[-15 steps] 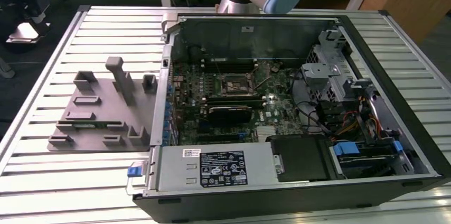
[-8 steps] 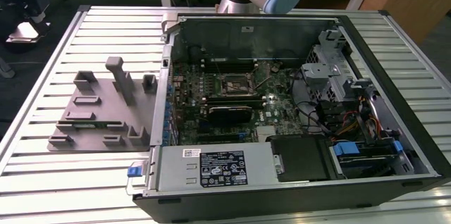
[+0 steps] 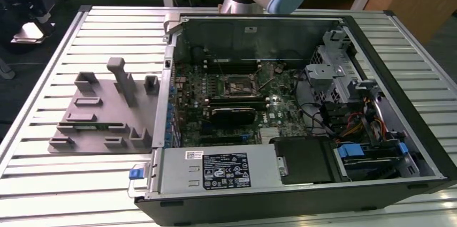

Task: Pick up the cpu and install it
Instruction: 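Pick up the cpu and move it towards the insertion slot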

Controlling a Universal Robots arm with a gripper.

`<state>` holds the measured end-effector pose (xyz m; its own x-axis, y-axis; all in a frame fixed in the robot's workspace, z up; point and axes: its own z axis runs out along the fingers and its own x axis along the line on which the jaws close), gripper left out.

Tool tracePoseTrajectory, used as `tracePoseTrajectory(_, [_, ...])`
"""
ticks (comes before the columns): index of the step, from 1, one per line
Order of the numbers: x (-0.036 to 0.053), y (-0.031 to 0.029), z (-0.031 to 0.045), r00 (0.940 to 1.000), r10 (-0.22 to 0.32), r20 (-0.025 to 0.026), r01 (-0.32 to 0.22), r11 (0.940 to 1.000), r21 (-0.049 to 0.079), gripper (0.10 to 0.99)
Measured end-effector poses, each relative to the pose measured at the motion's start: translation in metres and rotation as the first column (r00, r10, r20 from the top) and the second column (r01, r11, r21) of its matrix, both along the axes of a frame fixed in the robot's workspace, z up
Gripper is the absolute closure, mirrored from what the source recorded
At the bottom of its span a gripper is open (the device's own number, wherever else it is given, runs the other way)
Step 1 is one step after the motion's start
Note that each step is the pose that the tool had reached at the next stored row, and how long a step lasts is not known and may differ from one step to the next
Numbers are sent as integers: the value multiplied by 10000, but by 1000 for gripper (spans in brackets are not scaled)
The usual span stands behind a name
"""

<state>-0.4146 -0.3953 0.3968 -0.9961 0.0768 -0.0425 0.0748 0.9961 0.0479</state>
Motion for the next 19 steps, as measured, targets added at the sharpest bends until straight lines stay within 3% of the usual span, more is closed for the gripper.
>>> tracePoseTrajectory(19, [241,0,-1,10000,0,1,0,10000,1,545])
